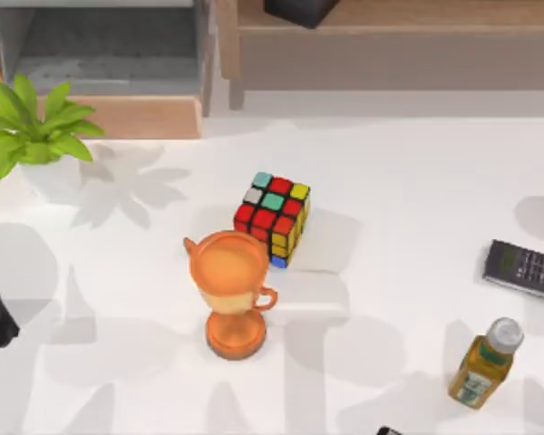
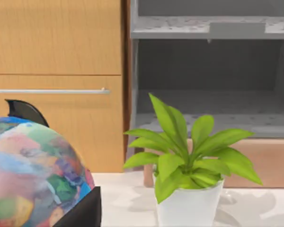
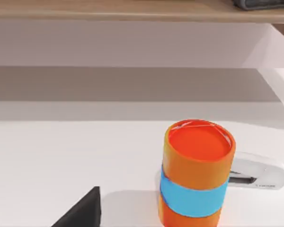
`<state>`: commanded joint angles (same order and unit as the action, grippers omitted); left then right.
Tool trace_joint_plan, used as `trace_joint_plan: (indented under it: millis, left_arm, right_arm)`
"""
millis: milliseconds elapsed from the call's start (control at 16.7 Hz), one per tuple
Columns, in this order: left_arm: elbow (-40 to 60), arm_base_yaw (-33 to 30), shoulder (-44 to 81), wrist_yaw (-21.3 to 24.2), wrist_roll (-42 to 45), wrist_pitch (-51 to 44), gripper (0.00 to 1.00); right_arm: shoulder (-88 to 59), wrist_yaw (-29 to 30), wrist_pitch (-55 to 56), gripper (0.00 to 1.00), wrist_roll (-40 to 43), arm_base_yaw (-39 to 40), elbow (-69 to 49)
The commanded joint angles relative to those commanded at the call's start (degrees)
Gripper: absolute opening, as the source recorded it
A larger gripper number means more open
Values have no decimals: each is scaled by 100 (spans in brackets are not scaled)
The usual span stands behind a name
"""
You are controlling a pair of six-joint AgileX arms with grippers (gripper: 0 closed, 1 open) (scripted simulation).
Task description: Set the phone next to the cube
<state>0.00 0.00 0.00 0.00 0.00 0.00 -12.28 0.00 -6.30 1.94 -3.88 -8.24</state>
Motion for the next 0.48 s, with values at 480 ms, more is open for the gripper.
trace_joint_plan:
  millis: [480]
  left_arm:
    - [0,0,0,0,0,0,100]
  right_arm:
    - [-3918,-33,-1794,100,561,-1076,-2365]
